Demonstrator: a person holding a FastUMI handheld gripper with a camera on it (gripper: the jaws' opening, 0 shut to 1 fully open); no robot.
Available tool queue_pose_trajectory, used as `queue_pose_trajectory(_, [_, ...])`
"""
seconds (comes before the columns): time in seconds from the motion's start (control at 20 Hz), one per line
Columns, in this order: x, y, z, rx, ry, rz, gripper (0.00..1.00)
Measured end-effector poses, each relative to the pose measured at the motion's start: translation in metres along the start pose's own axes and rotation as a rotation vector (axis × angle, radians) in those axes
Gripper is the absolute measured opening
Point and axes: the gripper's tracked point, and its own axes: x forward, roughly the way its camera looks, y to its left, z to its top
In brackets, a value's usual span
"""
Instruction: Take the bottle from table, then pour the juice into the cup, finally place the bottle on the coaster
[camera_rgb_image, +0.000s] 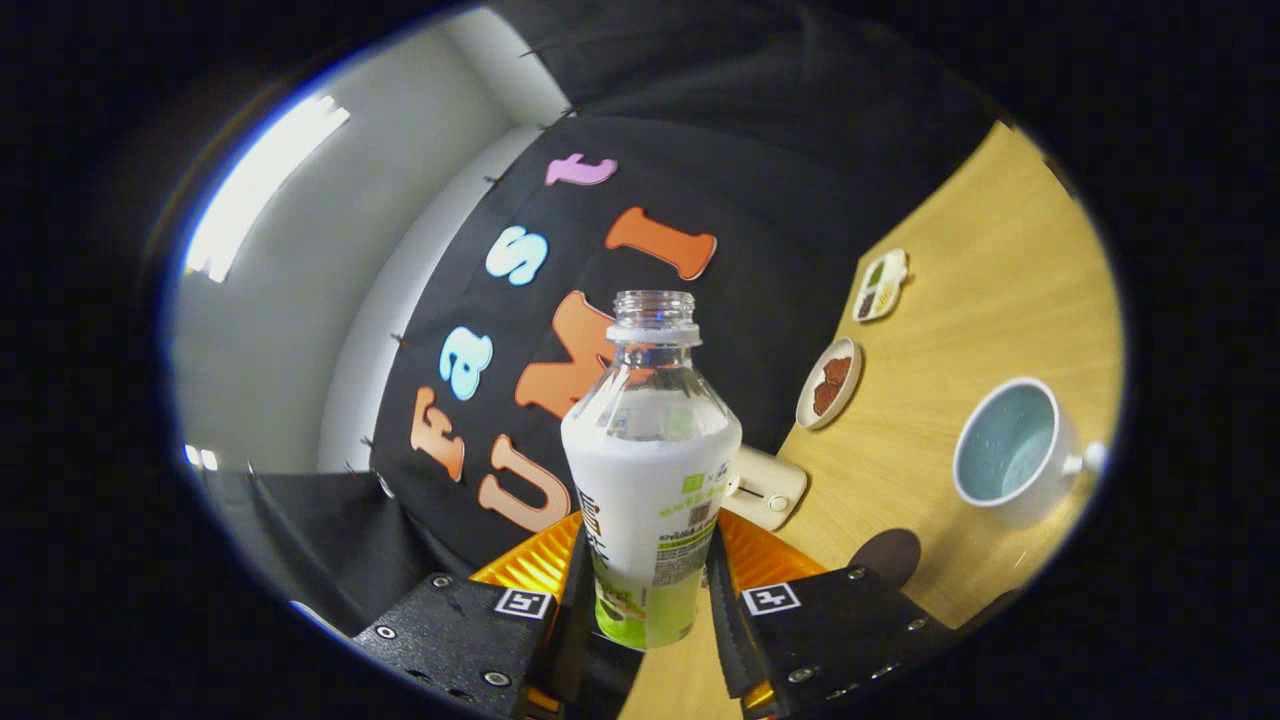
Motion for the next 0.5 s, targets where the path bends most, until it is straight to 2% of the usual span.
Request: queue_pose_trajectory(0.5, [0.029,-0.023,-0.021,-0.749,0.109,-0.084,0.55])
